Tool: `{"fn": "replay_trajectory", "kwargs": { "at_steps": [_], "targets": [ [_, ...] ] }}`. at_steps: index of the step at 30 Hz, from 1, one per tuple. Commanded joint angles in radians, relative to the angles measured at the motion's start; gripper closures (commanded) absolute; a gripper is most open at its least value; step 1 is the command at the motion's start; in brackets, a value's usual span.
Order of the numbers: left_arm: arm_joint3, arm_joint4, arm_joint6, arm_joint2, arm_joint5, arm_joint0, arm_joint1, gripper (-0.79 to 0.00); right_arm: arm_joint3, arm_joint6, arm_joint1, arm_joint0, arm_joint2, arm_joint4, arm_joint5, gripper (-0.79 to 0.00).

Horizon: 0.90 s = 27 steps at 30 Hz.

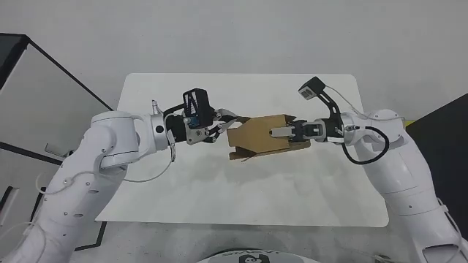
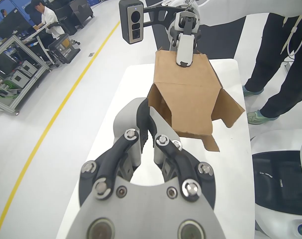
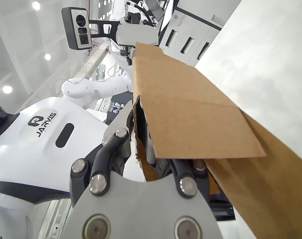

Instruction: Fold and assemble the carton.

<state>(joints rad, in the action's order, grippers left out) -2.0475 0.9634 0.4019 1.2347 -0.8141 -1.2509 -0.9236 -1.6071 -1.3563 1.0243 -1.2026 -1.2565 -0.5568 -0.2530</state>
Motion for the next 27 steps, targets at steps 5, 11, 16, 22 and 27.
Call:
{"fn": "replay_trajectory", "kwargs": {
  "at_steps": [5, 11, 16, 22, 27],
  "targets": [
    [0.012, -0.015, -0.024, 0.003, -0.008, 0.004, 0.0, 0.0, 0.002, -0.045, -0.002, 0.0, 0.002, -0.038, -0.005, 0.0],
    [0.02, -0.023, -0.033, 0.0, -0.026, 0.007, 0.0, 0.0, 0.003, -0.086, -0.004, 0.007, 0.011, -0.04, -0.007, 0.0],
    [0.024, -0.03, -0.03, -0.018, -0.032, 0.015, -0.002, 0.0, 0.0, -0.099, -0.005, 0.012, 0.021, -0.043, -0.009, 0.0],
    [0.03, -0.037, -0.029, -0.03, -0.038, 0.026, -0.003, 0.0, 0.002, -0.101, -0.005, 0.016, 0.028, -0.042, -0.011, 0.0],
    [0.038, -0.041, -0.03, -0.034, -0.037, 0.033, -0.004, 0.0, 0.009, -0.091, -0.006, 0.016, 0.03, -0.045, -0.012, 0.0]
  ]
}}
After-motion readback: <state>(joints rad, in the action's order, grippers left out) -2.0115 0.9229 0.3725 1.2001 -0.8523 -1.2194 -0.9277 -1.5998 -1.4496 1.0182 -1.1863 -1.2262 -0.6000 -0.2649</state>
